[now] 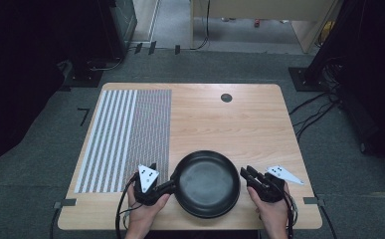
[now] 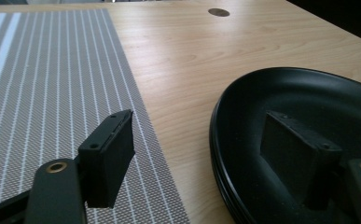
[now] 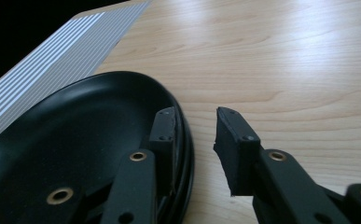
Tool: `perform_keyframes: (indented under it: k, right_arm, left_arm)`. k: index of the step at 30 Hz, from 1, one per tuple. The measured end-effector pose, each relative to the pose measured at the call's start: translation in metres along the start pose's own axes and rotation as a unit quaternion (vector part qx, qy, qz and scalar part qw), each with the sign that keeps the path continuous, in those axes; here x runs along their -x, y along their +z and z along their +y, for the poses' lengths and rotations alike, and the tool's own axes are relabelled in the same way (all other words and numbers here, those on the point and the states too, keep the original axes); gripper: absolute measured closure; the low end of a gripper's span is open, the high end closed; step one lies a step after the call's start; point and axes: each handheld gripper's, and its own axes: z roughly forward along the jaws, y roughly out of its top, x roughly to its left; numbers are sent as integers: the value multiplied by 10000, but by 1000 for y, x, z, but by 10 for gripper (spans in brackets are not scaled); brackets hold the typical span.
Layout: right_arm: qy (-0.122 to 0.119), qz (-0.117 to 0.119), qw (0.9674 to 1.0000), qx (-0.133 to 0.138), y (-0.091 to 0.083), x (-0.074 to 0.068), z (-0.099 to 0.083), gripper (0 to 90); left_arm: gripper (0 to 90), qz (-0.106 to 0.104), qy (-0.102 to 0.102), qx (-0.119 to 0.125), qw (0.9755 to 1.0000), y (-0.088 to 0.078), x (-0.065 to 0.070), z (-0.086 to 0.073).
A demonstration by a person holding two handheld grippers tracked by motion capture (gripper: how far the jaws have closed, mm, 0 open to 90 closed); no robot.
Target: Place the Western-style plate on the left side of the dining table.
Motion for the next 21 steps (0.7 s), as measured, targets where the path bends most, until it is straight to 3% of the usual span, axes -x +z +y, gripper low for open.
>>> perform_keyframes:
  k: [4,8,11,17,21]
  right_arm:
    - [-72,-25,9999,-116,7,-4,2,742]
    - [135,183,9997,-65,7,-2,0,746]
    - [147,251,9995,-87,7,-1,-2,750]
    - [130,179,9996,-159,3,-2,-9,797]
    - [239,178,9994,-194,1,-1,-12,812]
  left_arm:
    - [332,-67,-32,-27,10000,2,1,-2]
    - [409,-129,-54,-110,9998,4,1,-7]
    - [427,-184,-95,-166,9996,6,1,-11]
    - [493,-266,-257,-291,9989,6,1,-17]
    - [531,-266,-360,-323,9985,5,2,-21]
